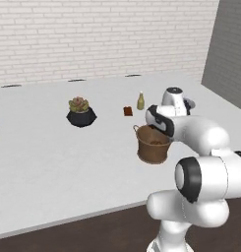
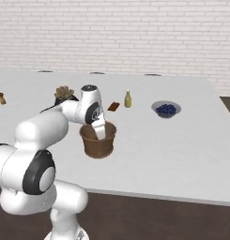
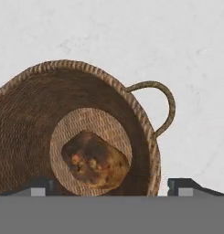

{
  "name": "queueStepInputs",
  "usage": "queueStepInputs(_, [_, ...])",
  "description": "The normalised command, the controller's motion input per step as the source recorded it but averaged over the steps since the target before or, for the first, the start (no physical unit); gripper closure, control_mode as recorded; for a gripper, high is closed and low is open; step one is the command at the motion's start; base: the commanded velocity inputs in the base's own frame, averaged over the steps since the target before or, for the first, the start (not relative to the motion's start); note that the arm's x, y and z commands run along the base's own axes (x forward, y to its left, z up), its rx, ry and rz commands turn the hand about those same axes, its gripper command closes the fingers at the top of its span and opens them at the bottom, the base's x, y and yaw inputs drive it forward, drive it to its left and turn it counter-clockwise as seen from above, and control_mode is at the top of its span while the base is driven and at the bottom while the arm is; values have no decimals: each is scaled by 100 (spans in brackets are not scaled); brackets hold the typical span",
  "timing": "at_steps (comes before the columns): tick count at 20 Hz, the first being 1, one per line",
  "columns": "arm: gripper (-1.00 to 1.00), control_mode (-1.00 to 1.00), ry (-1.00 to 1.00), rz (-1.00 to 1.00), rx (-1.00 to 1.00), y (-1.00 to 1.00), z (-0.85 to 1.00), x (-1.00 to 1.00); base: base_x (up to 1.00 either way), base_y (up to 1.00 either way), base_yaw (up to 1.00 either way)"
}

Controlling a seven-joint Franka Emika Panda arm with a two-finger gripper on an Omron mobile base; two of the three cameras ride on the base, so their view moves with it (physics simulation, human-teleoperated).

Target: Open the cabinet, pick up the bread from the cabinet and place it in the basket. Then move the basket to the dining counter.

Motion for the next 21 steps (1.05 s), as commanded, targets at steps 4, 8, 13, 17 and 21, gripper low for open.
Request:
queueStepInputs(4, [-100,-100,0,-3,-19,4,82,-34,0,0,0])
queueStepInputs(8, [-100,-100,-8,1,-21,1,89,-63,0,0,0])
queueStepInputs(13, [-100,-100,-10,15,-26,9,91,-71,0,0,0])
queueStepInputs(17, [-100,-100,-12,22,-20,21,80,-88,0,0,0])
queueStepInputs(21, [-100,-100,-2,26,-4,41,55,-93,0,0,0])
